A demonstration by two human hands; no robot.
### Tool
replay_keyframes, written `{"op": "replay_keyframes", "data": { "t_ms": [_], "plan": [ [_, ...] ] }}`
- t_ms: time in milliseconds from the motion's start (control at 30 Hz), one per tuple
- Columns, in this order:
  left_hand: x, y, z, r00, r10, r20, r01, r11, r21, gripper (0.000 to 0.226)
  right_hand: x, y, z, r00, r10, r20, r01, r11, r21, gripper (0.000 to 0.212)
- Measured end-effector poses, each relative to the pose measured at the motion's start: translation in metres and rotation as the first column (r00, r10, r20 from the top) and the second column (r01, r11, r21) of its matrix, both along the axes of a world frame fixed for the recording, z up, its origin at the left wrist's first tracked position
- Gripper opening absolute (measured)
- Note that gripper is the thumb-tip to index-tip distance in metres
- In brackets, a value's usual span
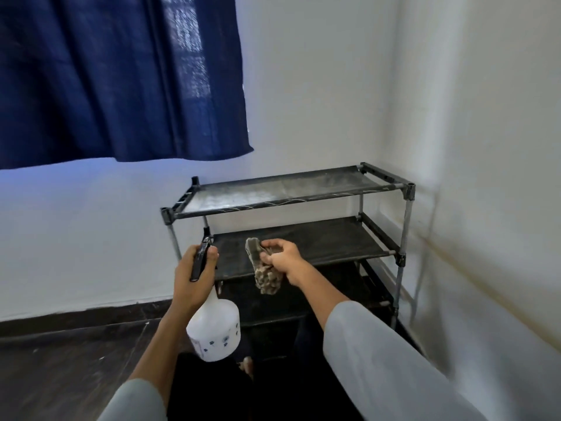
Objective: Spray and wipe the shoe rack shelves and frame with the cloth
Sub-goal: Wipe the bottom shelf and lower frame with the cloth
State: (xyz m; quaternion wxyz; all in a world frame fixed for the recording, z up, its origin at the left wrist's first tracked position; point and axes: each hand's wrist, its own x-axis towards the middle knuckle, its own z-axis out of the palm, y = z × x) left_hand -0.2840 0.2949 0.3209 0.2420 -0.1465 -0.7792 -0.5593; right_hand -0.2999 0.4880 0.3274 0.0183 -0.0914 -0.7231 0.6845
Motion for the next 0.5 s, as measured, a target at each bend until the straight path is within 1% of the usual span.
{"op": "replay_keyframes", "data": {
  "t_ms": [67,100,200,233,267,300,367,400,433,467,500],
  "plan": [
    [0.014,-0.009,0.003,0.999,0.019,0.041,-0.018,0.999,-0.027,0.029,0.017,-0.018,0.002,0.999,0.025,0.036,-0.018,0.982,-0.186,0.028],
    [0.020,-0.014,0.005,0.997,-0.006,0.072,0.009,0.999,-0.046,0.026,0.026,-0.025,0.002,0.998,0.033,0.050,-0.020,0.968,-0.251,0.028],
    [0.032,-0.029,0.006,0.975,-0.118,0.188,0.134,0.988,-0.073,0.020,0.040,-0.039,-0.007,0.994,0.058,0.088,-0.019,0.920,-0.391,0.031],
    [0.034,-0.033,0.003,0.968,-0.144,0.206,0.161,0.985,-0.066,0.020,0.042,-0.042,-0.013,0.991,0.080,0.104,-0.027,0.901,-0.433,0.028],
    [0.036,-0.036,-0.002,0.961,-0.163,0.223,0.178,0.983,-0.052,0.019,0.043,-0.043,-0.020,0.984,0.121,0.128,-0.043,0.870,-0.491,0.024],
    [0.035,-0.040,-0.008,0.951,-0.176,0.255,0.190,0.981,-0.033,0.018,0.042,-0.045,-0.026,0.972,0.179,0.152,-0.064,0.826,-0.561,0.027],
    [0.035,-0.047,-0.022,0.895,-0.233,0.381,0.244,0.970,0.020,0.015,0.040,-0.044,-0.043,0.945,0.282,0.168,-0.084,0.702,-0.707,0.044],
    [0.034,-0.052,-0.028,0.847,-0.272,0.456,0.285,0.958,0.041,0.013,0.040,-0.045,-0.052,0.935,0.321,0.152,-0.101,0.650,-0.754,0.050],
    [0.031,-0.056,-0.035,0.793,-0.313,0.523,0.332,0.941,0.060,0.011,0.040,-0.044,-0.061,0.925,0.359,0.124,-0.134,0.615,-0.777,0.053],
    [0.027,-0.059,-0.040,0.743,-0.346,0.572,0.369,0.926,0.082,0.008,0.041,-0.044,-0.068,0.914,0.394,0.102,-0.173,0.601,-0.780,0.048],
    [0.025,-0.062,-0.043,0.703,-0.372,0.607,0.386,0.915,0.114,0.011,0.042,-0.044,-0.075,0.900,0.427,0.084,-0.213,0.600,-0.771,0.037]
  ]
}}
